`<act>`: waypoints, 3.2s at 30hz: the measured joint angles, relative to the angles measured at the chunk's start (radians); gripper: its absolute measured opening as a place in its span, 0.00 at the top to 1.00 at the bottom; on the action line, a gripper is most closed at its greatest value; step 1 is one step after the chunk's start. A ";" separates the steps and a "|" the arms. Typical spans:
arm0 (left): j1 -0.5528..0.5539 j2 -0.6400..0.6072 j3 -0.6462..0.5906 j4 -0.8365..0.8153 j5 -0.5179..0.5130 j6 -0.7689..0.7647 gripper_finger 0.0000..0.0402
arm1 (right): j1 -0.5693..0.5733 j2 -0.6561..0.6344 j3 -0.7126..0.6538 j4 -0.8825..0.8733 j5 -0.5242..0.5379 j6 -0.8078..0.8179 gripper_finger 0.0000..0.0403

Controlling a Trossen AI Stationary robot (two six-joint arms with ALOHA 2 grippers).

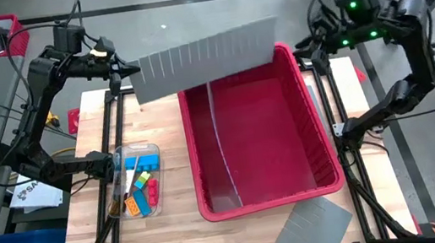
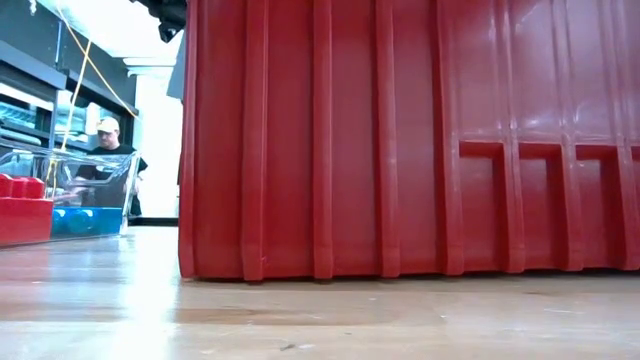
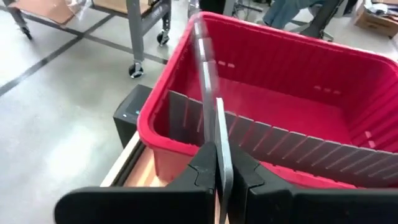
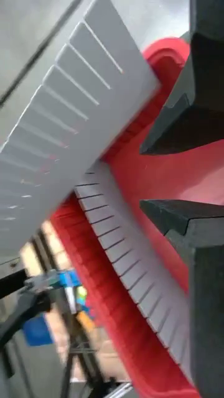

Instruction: Sort Items/Unsort Items

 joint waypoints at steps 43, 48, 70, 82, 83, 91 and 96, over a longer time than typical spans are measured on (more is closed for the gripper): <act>-0.018 -0.117 0.000 -0.008 0.086 -0.175 1.00 | -0.660 -0.059 -1.051 1.002 -0.556 -0.244 0.66; -0.018 -0.117 0.000 -0.007 0.095 -0.180 1.00 | -0.643 -0.027 -1.052 0.999 -0.717 -0.252 0.66; -0.018 -0.120 0.001 -0.006 0.103 -0.158 1.00 | -0.578 0.101 -1.052 1.240 -0.538 -0.282 0.66; -0.018 -0.122 0.001 -0.005 0.047 -0.130 1.00 | -0.534 0.132 -1.052 1.254 -0.736 -0.205 0.67; -0.018 -0.122 0.001 -0.003 0.031 -0.123 1.00 | -0.529 0.132 -1.052 1.246 -0.753 -0.201 0.68; -0.019 -0.118 0.000 0.069 -0.111 -0.038 1.00 | -0.459 0.042 -1.052 0.995 -0.755 -0.225 0.97; -0.018 -0.081 0.001 0.189 -0.133 -0.006 1.00 | -0.366 -0.122 -1.052 0.878 -0.725 -0.118 0.99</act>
